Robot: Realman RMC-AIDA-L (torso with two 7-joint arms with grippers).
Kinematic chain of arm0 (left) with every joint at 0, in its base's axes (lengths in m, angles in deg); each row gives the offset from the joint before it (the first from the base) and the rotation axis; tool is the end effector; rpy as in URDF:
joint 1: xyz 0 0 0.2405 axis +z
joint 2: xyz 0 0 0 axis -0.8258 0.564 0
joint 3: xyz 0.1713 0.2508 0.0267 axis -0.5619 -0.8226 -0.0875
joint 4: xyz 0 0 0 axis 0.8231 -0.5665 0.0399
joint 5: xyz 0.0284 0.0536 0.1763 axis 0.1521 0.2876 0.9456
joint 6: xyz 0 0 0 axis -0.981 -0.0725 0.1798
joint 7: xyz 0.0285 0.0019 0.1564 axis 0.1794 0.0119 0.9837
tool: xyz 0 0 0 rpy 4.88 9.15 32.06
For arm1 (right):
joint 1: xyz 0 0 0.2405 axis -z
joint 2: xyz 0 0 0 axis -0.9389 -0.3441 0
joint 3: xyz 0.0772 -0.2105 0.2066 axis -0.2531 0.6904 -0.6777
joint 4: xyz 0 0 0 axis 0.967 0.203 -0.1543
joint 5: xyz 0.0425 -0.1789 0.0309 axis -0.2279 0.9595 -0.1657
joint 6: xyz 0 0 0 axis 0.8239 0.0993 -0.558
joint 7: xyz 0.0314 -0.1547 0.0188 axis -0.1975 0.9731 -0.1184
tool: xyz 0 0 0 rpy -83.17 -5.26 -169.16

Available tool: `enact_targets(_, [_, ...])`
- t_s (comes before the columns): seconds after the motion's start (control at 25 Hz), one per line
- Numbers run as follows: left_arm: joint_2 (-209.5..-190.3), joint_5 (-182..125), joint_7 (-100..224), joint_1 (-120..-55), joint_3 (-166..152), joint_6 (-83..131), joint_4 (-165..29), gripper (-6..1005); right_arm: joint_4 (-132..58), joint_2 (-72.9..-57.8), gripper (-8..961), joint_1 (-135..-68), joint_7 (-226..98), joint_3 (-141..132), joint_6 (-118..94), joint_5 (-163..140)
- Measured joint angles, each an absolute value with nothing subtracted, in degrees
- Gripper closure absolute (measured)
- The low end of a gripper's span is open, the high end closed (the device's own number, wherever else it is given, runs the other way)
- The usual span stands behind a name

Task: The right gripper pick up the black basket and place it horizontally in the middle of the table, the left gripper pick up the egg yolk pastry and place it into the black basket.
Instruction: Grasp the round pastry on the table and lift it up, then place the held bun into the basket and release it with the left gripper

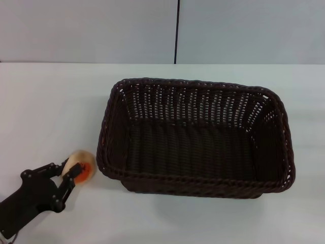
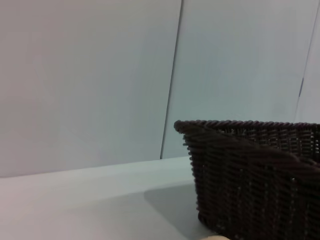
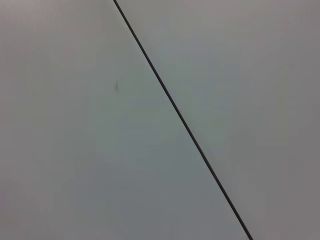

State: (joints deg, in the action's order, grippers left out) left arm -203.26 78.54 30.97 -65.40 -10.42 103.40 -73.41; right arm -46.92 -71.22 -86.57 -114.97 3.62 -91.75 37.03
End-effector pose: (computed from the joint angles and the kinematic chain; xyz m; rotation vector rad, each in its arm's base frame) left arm -0.3848 0.1978 -0.0624 -2.1990 -0.6443 -0.7531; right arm 0.3839 0.2895 0.0779 -1.3054 0.6811 1.2404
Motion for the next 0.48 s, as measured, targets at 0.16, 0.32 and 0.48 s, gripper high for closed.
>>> enact_targets(0.16, [-203.16,77.84,30.25,-65.55,-7.74,106.27,-73.42,807,-46.92,-71.2,602,-86.57,-115.05,3.63,-91.73,37.03])
enact_targets(0.32, [-203.13,77.78,27.56,-65.88,0.58,110.39,-73.24,844,-46.92,-71.17,602,-86.57,-115.25,3.62,-91.87,37.03])
enact_targets(0.48, [-203.01,77.77,25.48,-67.18,7.39,116.52,-71.25,895,-46.92,-71.16,602,-86.51,-115.69,3.62,-92.12,37.04])
